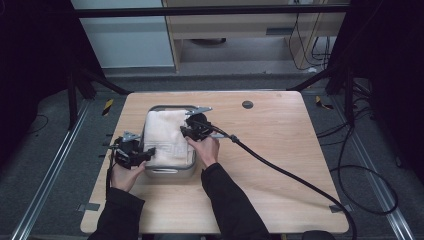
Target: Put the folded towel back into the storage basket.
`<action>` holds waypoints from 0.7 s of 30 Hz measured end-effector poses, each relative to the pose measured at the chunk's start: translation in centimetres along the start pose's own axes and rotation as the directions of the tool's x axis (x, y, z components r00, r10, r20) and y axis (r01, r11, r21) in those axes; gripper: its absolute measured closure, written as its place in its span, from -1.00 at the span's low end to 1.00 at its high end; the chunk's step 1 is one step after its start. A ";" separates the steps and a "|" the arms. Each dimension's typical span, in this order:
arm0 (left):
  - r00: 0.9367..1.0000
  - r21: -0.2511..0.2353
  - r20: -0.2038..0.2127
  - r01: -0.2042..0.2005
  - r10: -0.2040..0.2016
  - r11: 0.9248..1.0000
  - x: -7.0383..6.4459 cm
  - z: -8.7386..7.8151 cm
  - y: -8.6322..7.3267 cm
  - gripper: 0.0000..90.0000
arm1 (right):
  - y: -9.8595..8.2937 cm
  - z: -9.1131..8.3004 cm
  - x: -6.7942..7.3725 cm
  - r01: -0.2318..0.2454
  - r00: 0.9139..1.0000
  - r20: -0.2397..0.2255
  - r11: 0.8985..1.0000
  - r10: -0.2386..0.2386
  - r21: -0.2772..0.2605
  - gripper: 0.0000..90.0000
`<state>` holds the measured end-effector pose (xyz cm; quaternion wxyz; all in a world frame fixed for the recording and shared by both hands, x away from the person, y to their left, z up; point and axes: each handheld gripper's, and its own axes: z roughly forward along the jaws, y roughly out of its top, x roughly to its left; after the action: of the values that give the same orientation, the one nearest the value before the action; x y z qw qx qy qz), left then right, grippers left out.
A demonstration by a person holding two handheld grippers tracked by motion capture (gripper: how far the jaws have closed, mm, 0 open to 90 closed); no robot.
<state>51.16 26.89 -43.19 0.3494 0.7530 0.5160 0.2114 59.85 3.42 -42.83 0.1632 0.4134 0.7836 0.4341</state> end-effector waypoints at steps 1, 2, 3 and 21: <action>1.000 -0.001 0.001 0.001 -0.001 1.000 0.0 0.0 0.0 0.30 | 0.0 0.0 -0.1 0.009 1.000 0.003 1.000 -0.009 0.002 0.31; 1.000 -0.003 0.000 -0.001 0.001 1.000 0.0 0.0 0.0 0.29 | 0.0 0.0 -0.1 0.015 1.000 0.007 1.000 -0.015 0.005 0.27; 1.000 -0.009 -0.004 -0.005 0.005 1.000 -0.1 -0.2 0.0 0.27 | 0.0 0.0 -0.2 0.028 0.999 0.016 1.000 -0.028 0.001 0.23; 0.998 -0.189 0.053 -0.035 0.046 0.981 -2.0 -3.9 1.1 0.01 | 0.8 -8.2 -2.6 0.067 0.998 0.021 0.982 -0.065 -0.174 -0.40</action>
<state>48.46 26.01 -39.68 0.4293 0.7327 0.4679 0.2447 56.79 -2.91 -37.72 0.2190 0.3744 0.7545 0.4925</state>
